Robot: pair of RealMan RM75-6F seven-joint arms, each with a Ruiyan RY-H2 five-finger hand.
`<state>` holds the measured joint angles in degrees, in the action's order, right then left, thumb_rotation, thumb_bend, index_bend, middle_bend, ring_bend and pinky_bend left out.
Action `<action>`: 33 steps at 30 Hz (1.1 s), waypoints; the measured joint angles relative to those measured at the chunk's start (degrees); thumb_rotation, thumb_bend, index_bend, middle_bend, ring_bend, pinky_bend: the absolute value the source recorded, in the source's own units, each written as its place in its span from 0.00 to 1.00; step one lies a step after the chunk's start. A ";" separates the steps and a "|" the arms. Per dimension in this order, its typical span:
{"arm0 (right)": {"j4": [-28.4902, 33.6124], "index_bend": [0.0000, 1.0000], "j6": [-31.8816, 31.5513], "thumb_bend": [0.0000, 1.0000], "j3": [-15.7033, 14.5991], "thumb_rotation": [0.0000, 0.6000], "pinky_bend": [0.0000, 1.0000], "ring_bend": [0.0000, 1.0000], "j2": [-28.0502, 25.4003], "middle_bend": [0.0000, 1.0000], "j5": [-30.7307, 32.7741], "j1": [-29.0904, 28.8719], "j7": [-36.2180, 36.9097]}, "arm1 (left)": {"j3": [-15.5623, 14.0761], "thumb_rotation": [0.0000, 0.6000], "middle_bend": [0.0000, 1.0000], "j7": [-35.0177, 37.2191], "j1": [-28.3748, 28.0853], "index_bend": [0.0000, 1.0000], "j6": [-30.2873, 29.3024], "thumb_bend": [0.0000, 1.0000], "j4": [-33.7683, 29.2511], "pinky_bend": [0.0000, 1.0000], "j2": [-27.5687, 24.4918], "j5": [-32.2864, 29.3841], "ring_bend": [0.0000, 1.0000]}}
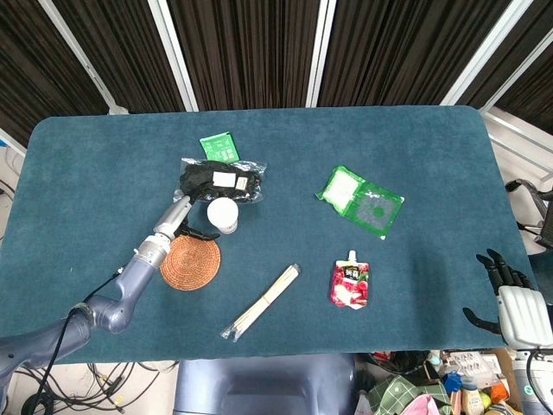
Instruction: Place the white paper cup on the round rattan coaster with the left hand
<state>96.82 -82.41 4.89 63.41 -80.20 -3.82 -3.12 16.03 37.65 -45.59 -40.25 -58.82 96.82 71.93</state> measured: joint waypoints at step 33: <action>-0.05 0.14 0.66 0.09 0.05 1.00 0.19 0.19 -0.29 0.04 0.52 -0.23 -0.05 | -1.31 1.00 0.20 2.25 -0.69 0.12 -1.70 0.26 2.10 0.00 0.67 2.73 0.00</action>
<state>96.77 -81.75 4.94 63.12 -79.67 -4.05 -3.17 14.72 39.90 -46.28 -41.95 -56.71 97.49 74.66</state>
